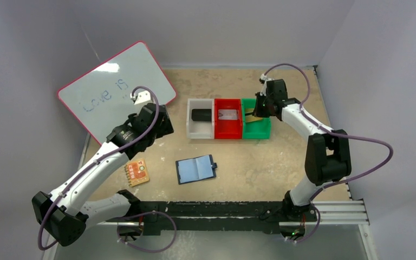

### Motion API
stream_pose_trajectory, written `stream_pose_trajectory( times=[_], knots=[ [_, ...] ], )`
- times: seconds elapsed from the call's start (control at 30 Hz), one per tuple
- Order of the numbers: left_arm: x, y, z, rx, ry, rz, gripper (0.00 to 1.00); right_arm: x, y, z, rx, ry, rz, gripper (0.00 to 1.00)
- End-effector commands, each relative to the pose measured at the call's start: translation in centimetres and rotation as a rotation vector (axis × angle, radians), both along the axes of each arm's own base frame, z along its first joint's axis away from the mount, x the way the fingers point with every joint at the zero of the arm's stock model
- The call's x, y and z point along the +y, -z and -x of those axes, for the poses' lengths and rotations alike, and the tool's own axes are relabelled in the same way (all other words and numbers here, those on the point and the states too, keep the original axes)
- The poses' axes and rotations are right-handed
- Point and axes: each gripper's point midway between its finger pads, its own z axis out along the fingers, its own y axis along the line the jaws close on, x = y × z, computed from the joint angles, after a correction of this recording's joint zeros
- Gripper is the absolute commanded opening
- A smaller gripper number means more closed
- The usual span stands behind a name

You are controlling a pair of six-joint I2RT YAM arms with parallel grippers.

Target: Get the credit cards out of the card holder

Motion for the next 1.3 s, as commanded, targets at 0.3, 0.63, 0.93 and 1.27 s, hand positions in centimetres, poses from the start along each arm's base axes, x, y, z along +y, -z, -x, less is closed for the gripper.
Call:
stream_pose_trajectory(
  times=[0.3, 0.63, 0.93, 1.27],
  knots=[
    [0.0, -1.7, -1.1, -0.069, -0.057, 0.059, 0.75, -0.6, 3.9, 1.8, 0.175, 0.148, 0.069, 0.00],
    [0.2, -2.1, -1.1, -0.083, -0.064, 0.061, 0.77, -0.1, 7.1, 1.0, 0.201, 0.146, 0.117, 0.00],
    [0.5, -2.3, -0.9, -0.090, -0.074, 0.053, 0.78, 0.7, 6.6, -1.1, 0.090, 0.197, 0.092, 0.00],
    [0.7, -2.2, -0.8, -0.083, -0.075, 0.047, 0.78, 0.6, 5.6, -2.7, 0.030, 0.262, 0.080, 0.00]
  ],
)
